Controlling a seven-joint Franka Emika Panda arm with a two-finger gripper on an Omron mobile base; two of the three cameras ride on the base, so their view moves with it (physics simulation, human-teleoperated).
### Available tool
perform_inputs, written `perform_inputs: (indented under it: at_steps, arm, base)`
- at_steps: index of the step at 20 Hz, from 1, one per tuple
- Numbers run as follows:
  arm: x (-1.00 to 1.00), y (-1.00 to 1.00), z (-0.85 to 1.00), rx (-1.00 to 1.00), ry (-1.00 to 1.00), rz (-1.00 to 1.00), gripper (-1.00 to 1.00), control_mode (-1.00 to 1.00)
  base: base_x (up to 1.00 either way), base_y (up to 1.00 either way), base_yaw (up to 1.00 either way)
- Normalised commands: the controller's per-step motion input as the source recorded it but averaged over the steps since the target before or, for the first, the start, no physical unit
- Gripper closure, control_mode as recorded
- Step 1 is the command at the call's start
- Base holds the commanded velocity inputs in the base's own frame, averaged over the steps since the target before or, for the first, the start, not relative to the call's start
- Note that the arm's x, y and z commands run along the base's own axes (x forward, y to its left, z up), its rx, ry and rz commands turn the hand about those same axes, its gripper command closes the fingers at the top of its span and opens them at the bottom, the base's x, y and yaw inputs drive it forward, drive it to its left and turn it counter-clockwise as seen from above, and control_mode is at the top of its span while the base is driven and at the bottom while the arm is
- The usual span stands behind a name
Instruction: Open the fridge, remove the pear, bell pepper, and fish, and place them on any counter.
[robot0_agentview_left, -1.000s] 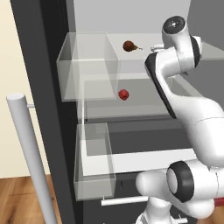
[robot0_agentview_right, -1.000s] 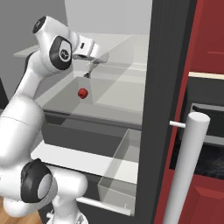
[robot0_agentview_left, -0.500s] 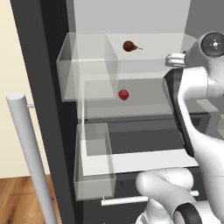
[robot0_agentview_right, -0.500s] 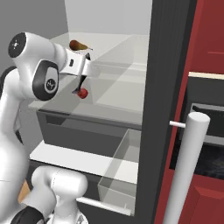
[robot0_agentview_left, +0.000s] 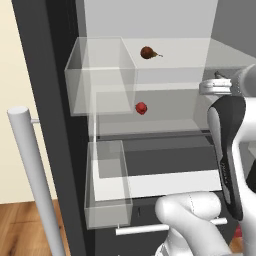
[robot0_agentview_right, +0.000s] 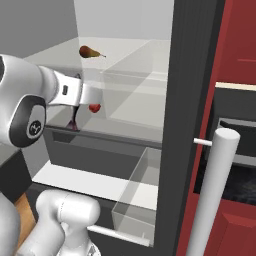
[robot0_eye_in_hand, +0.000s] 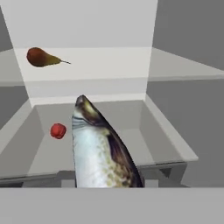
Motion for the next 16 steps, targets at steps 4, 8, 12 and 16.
perform_inputs:
  at_steps: [4, 8, 12, 16]
  arm:
    - [-0.18, 0.03, 0.00, 0.00, 0.00, 0.09, 1.00, -1.00]
    - [-0.03, 0.09, 0.00, 0.00, 0.01, 0.04, 1.00, -1.00]
    - [0.00, 0.03, 0.00, 0.00, 0.00, 0.00, 1.00, 1.00]
    - [0.00, 0.00, 0.00, 0.00, 0.00, 0.00, 1.00, 1.00]
  base:
    - [0.00, 0.00, 0.00]
    - [0.00, 0.00, 0.00]
    - [-0.19, 0.06, -0.01]
    - [-0.98, 0.27, -0.08]
